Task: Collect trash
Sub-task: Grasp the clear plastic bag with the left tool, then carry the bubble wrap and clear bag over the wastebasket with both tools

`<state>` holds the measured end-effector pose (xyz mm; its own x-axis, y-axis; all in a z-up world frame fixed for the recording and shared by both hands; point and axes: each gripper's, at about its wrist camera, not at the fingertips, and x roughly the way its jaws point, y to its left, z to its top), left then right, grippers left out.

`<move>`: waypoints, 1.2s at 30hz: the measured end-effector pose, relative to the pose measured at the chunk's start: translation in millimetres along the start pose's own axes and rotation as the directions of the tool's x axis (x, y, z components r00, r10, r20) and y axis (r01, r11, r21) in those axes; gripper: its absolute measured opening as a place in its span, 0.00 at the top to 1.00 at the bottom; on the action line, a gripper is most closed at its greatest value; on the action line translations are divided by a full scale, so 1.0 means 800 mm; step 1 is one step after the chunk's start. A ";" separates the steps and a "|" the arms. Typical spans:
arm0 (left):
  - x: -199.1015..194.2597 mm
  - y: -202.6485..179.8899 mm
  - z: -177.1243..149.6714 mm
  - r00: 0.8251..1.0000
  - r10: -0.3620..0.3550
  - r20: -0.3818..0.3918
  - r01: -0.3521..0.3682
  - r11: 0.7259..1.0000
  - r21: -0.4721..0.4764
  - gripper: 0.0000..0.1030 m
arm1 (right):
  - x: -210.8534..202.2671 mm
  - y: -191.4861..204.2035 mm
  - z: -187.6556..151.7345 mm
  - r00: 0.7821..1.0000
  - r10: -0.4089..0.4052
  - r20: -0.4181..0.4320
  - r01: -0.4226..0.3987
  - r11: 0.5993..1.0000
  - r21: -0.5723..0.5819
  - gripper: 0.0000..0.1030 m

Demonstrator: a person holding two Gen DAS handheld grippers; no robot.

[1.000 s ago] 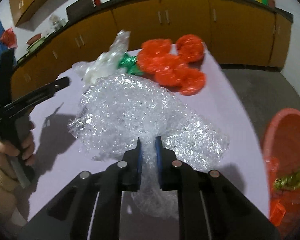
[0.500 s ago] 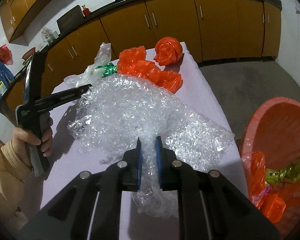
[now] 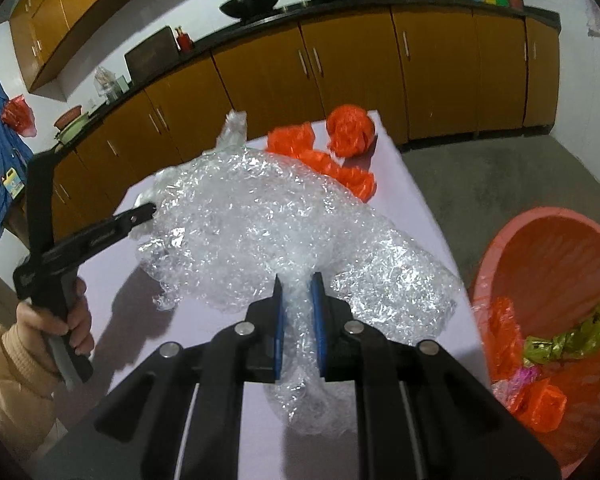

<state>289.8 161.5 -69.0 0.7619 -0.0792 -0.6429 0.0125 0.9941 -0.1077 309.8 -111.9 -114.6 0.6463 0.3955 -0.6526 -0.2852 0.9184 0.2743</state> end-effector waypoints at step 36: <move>-0.067 -0.345 -0.026 0.936 -0.349 0.052 0.323 0.905 0.278 0.77 | -0.229 -0.218 -0.057 0.871 -0.466 0.155 0.388 0.846 0.366 0.87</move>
<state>231.5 -110.1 -20.6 0.7419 -0.4176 -0.5246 0.4369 0.8946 -0.0943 209.1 -345.2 -74.8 0.8056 -0.0820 -0.5867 0.2680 0.9337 0.2374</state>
